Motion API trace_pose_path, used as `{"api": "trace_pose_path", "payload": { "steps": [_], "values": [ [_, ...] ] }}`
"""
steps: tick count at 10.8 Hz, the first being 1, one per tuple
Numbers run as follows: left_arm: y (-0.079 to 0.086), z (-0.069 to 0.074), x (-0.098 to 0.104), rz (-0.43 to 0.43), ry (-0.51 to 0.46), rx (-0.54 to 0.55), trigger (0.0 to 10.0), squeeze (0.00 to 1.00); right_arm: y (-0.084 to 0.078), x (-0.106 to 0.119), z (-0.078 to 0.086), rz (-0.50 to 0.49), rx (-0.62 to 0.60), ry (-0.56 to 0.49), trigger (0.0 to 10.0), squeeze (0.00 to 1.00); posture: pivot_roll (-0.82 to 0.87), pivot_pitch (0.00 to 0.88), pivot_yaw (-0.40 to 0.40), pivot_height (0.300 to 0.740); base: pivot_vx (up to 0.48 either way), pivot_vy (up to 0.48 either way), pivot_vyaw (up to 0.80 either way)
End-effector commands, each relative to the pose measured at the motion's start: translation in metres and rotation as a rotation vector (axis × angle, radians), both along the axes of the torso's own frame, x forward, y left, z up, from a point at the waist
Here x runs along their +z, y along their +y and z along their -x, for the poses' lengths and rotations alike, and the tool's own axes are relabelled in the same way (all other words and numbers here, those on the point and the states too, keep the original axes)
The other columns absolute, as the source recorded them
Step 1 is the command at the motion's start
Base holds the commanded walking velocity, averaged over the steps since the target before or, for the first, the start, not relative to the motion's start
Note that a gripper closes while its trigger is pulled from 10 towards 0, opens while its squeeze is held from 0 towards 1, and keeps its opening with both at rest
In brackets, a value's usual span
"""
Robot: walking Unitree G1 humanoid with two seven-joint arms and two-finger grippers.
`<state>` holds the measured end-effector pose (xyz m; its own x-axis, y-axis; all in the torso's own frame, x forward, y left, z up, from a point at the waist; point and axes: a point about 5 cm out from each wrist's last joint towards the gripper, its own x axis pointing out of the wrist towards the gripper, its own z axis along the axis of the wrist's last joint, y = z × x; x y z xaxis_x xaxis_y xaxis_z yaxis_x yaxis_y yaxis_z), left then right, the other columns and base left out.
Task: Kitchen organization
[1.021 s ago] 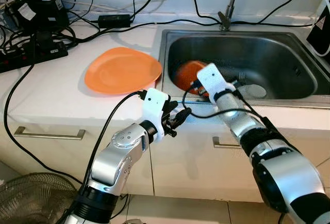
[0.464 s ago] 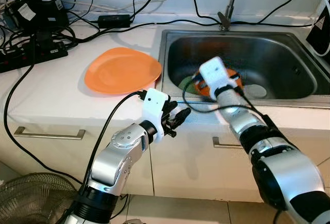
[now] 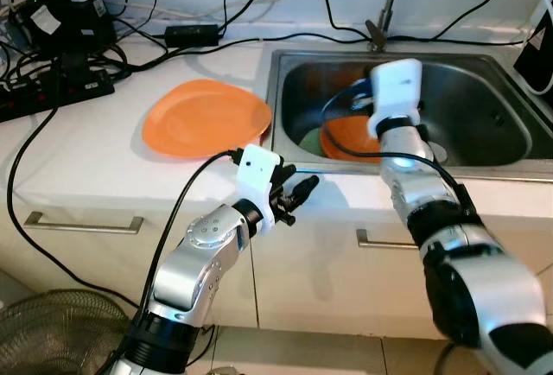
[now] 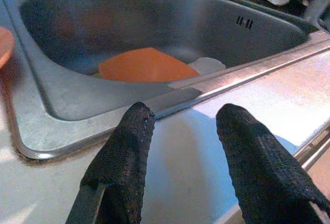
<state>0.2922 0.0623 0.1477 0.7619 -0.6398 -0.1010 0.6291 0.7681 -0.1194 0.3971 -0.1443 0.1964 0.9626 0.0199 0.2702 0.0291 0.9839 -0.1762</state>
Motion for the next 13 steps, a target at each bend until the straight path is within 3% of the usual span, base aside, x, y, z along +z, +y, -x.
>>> {"api": "trace_pose_path", "payload": {
  "steps": [1, 2, 5, 9, 11, 12, 13],
  "values": [
    [0.001, -0.002, 0.003, -0.003, -0.019, 0.016, 10.0, 0.0, 0.001, -0.003, 0.003, -0.052, 0.014, -0.004, 10.0, 0.0, 0.14, 0.0, 0.027, 0.74, 0.0, 0.0, 0.0],
    [0.002, -0.004, 0.002, -0.003, -0.024, 0.036, 10.0, 0.0, 0.004, -0.011, 0.014, -0.079, 0.059, -0.03, 10.0, 0.0, 0.13, 0.0, 0.026, 0.74, 0.0, 0.0, 0.0],
    [0.005, -0.011, 0.006, -0.02, -0.09, 0.097, 10.0, 0.0, 0.012, -0.034, 0.046, -0.289, 0.152, -0.007, 10.0, 0.0, 0.1, 0.0, 0.026, 0.74, 0.0, 0.0, 0.0],
    [0.01, -0.02, 0.015, -0.01, -0.187, 0.195, 10.0, 0.0, 0.026, -0.032, 0.06, -0.337, 0.228, -0.012, 10.0, 0.0, 0.1, 0.0, 0.02, 0.74, 0.0, 0.0, 0.0],
    [0.039, -0.03, 0.033, 0.063, -0.248, 0.387, 10.0, 0.0, 0.035, -0.044, 0.063, -0.355, 0.214, 0.061, 10.0, 0.0, 0.12, 0.0, 0.015, 0.74, 0.0, 0.0, 0.0],
    [0.069, -0.033, 0.044, 0.104, -0.27, 0.507, 10.0, 0.0, 0.043, -0.048, 0.064, -0.379, 0.228, 0.079, 10.0, 0.0, 0.13, 0.0, 0.018, 0.74, 0.0, 0.0, 0.0],
    [0.071, -0.032, 0.043, 0.123, -0.256, 0.542, 10.0, 0.0, 0.046, -0.048, 0.065, -0.38, 0.236, 0.084, 10.0, 0.0, 0.14, 0.0, 0.017, 0.74, 0.0, 0.0, 0.0]
  ]
}}
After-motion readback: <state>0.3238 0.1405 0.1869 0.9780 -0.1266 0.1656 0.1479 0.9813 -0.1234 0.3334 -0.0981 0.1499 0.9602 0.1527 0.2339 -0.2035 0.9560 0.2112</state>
